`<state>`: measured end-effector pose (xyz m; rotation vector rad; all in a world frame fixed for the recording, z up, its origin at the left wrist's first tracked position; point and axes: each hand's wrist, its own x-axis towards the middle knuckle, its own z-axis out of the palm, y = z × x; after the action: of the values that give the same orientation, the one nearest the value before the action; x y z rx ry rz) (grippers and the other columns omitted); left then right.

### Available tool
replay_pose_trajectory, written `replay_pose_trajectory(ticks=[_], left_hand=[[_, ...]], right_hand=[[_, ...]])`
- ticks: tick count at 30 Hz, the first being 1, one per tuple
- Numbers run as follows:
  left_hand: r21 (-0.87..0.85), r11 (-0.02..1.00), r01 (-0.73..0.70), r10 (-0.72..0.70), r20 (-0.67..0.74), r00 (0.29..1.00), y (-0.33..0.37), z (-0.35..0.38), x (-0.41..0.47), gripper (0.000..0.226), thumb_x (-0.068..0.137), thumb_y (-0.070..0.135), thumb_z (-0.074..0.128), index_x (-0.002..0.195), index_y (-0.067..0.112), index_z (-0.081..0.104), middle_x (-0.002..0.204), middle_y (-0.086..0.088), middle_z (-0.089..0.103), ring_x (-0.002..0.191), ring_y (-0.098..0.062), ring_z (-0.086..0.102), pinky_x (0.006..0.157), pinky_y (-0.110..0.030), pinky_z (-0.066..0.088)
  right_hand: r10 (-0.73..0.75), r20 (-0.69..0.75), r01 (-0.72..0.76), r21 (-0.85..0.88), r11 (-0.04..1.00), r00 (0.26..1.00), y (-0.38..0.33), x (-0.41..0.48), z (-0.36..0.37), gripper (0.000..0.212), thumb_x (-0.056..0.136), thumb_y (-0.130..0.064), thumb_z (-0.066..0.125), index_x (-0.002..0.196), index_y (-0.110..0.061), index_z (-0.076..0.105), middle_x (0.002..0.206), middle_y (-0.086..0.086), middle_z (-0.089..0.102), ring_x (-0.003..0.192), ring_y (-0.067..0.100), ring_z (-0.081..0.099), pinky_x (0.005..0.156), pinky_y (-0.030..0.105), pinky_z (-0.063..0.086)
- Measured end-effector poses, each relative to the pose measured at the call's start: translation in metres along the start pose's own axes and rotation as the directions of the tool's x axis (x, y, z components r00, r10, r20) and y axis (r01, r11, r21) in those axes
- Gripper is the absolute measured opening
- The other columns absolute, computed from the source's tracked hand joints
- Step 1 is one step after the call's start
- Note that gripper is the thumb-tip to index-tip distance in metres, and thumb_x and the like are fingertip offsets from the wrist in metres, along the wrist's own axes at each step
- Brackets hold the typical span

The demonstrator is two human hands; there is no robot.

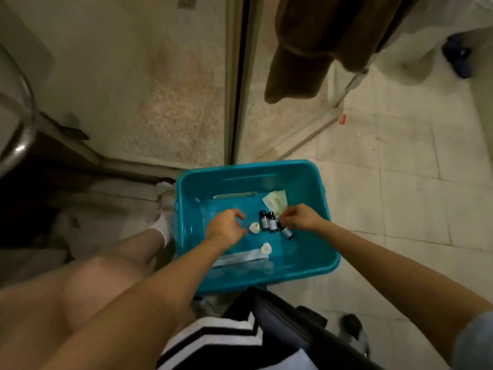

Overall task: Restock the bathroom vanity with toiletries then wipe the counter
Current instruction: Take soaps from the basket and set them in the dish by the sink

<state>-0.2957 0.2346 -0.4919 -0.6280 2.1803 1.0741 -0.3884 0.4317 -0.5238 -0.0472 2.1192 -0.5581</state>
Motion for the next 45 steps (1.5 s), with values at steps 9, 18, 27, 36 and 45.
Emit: replay_pose_trajectory(ticks=[9,18,27,36,45], left_hand=[[0.000,0.990,0.140,-0.140,0.060,0.988,-0.099,0.048,0.047,0.044,0.081,0.021,0.071,0.122,0.018,0.057,0.114,-0.005,0.062,0.100,-0.024,0.061,0.087,-0.026,0.044],[0.007,0.993,0.121,-0.119,0.245,0.962,-0.113,0.092,0.077,0.108,0.073,0.025,0.079,0.152,0.026,0.004,0.153,-0.007,0.027,0.135,-0.024,0.037,0.110,-0.032,0.033],[-0.086,0.982,0.166,-0.149,0.171,0.974,-0.132,0.100,0.088,0.107,0.071,0.022,0.080,0.151,0.025,0.009,0.154,0.000,0.027,0.138,-0.020,0.034,0.112,-0.034,0.032],[-0.095,0.976,0.194,-0.178,0.154,0.972,-0.134,0.100,0.091,0.096,0.074,0.023,0.077,0.150,0.024,0.018,0.150,-0.002,0.035,0.135,-0.021,0.037,0.111,-0.033,0.033],[-0.194,0.950,0.244,-0.225,0.112,0.968,-0.112,0.084,0.091,0.087,0.075,0.022,0.077,0.146,0.023,0.028,0.143,-0.008,0.041,0.125,-0.027,0.048,0.106,-0.037,0.039]], right_hand=[[0.241,0.056,-0.237,-0.076,0.969,0.969,0.061,0.091,0.090,0.030,0.085,-0.023,0.067,0.111,-0.009,0.064,0.113,0.012,0.064,0.087,0.019,0.058,0.067,0.023,0.041],[0.318,0.043,-0.314,-0.082,0.946,0.947,0.085,0.128,0.152,0.064,0.082,-0.022,0.071,0.136,-0.013,0.039,0.136,0.016,0.046,0.119,0.032,0.051,0.093,0.033,0.043],[0.391,-0.170,-0.410,-0.103,0.906,0.905,0.090,0.154,0.199,0.060,0.084,-0.020,0.067,0.130,-0.007,0.033,0.134,0.017,0.035,0.117,0.037,0.049,0.090,0.041,0.045],[0.404,-0.162,-0.424,-0.116,0.898,0.900,0.098,0.175,0.193,0.055,0.080,-0.024,0.071,0.125,-0.008,0.043,0.127,0.014,0.051,0.117,0.033,0.049,0.093,0.039,0.044],[0.351,-0.121,-0.305,0.292,0.906,0.928,0.081,0.166,0.157,0.031,0.082,-0.023,0.072,0.106,-0.006,0.062,0.102,0.011,0.063,0.093,0.025,0.057,0.083,0.033,0.046]])
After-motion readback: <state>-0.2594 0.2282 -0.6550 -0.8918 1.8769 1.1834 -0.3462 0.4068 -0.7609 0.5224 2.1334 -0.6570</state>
